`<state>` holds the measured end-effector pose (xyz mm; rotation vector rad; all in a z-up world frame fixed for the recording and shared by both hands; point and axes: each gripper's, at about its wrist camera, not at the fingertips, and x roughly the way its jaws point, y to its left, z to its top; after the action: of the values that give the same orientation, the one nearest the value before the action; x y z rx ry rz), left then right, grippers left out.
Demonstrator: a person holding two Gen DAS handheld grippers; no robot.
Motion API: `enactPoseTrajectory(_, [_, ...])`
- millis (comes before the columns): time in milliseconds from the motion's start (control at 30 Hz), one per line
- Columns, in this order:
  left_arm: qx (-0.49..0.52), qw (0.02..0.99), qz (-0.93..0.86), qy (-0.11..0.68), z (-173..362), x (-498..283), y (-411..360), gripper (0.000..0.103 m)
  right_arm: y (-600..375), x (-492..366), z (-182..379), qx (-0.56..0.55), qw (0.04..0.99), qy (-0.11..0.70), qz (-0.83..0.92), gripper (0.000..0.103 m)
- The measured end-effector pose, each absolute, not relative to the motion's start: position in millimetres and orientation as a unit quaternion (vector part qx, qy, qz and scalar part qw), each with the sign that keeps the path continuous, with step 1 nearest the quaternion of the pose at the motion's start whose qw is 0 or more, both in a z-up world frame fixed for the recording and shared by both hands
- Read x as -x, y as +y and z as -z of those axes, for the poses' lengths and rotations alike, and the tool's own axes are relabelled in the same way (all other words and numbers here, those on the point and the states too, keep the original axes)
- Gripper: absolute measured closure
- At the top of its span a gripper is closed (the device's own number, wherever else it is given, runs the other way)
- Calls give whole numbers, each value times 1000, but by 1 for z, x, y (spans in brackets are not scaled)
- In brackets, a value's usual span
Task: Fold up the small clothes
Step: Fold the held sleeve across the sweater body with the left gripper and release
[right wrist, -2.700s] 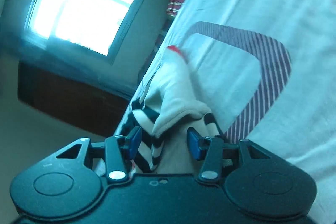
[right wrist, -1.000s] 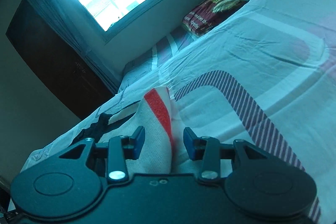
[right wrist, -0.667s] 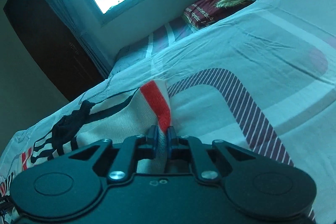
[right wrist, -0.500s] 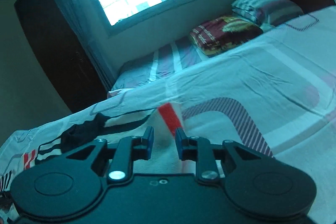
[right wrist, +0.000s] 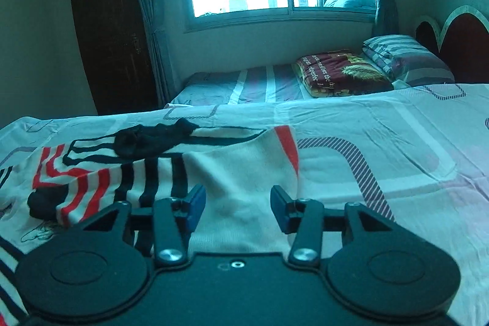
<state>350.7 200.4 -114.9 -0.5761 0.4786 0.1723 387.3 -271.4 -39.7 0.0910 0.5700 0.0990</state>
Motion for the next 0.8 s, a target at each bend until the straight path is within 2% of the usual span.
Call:
enactPoseTrajectory(33, [306,918,-112,228,119,-339,225,43,-271,-381,40,-51,956,285,-52,57])
enactPoseTrajectory(267, [474,837,-213,169,152,-297,357,44,-257,-363,41,-91,947,303,-56,57])
enactPoseTrajectory(500, [492,831,-203,163,156,-327,394,44,-250,-364,32,-121,947,294,-55,57])
enactPoseTrajectory(533, [482,834,-208,170,154,-337,393,61,-250,-364,31,-120,947,294,-55,57])
enactPoseTrajectory(567, [470,834,-221,186,153,-344,394,95,-250,-364,30,-117,947,294,-56,57])
enactPoseTrajectory(667, [443,854,-212,173,137,-354,389,95,-252,-364,30,-114,948,294,-54,57])
enactPoseTrajectory(800, [361,913,-124,144,87,-384,335,95,-261,-362,31,-128,947,290,-44,57])
